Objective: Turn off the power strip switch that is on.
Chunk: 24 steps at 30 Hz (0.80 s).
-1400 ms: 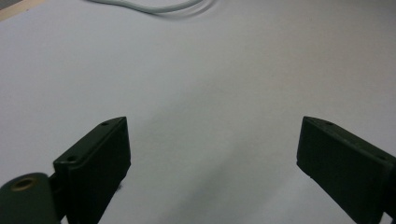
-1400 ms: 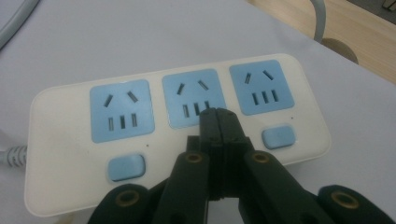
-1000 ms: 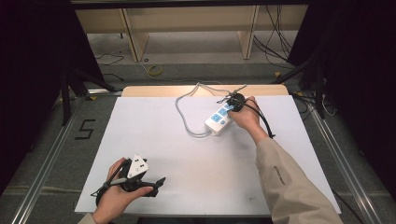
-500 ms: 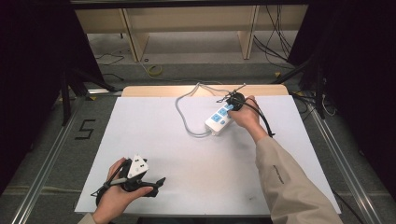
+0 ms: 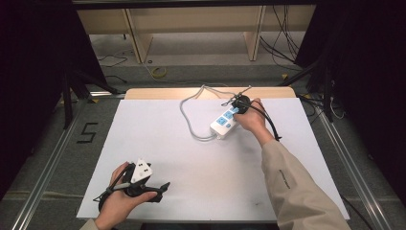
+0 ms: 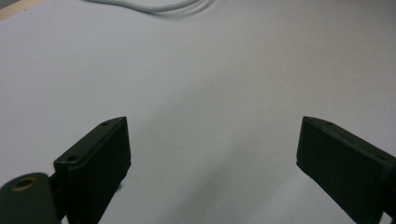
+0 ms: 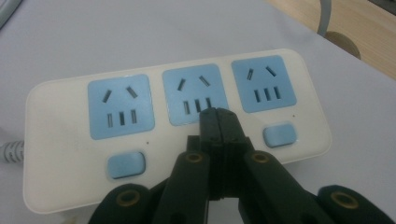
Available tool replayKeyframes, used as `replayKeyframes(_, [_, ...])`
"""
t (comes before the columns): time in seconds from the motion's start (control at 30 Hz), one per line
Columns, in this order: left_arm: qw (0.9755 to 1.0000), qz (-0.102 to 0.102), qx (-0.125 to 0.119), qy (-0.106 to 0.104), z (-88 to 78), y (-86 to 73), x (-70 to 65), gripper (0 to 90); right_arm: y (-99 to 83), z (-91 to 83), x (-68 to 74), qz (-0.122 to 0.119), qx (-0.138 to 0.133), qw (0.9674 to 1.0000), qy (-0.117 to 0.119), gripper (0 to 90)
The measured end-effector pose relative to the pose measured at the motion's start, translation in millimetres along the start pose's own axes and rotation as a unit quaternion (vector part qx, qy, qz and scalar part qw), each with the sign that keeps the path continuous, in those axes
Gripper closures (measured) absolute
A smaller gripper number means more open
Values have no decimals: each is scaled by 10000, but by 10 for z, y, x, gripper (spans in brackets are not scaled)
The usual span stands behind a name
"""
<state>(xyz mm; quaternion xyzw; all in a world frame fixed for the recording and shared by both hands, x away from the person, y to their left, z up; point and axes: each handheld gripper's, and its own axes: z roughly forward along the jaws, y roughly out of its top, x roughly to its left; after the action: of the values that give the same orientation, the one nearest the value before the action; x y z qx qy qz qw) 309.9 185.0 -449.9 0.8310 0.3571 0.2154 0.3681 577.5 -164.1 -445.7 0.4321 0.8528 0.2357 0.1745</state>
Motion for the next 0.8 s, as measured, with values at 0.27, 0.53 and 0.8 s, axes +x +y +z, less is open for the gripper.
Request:
replayKeyframes(0.27, [10000, 3, 0, 2, 0, 0, 0, 97, -4, 1, 2, -9, -21, 10000, -8, 900])
replayKeyframes(0.53, [10000, -2, -1, 5, 1, -1, 0, 97, -19, 2, 6, -27, -95, 9999, -38, 900])
replayKeyframes(0.8, [10000, 3, 1, 4, 1, 0, 0, 97, -22, -5, 4, -23, -88, 10000, -17, 900])
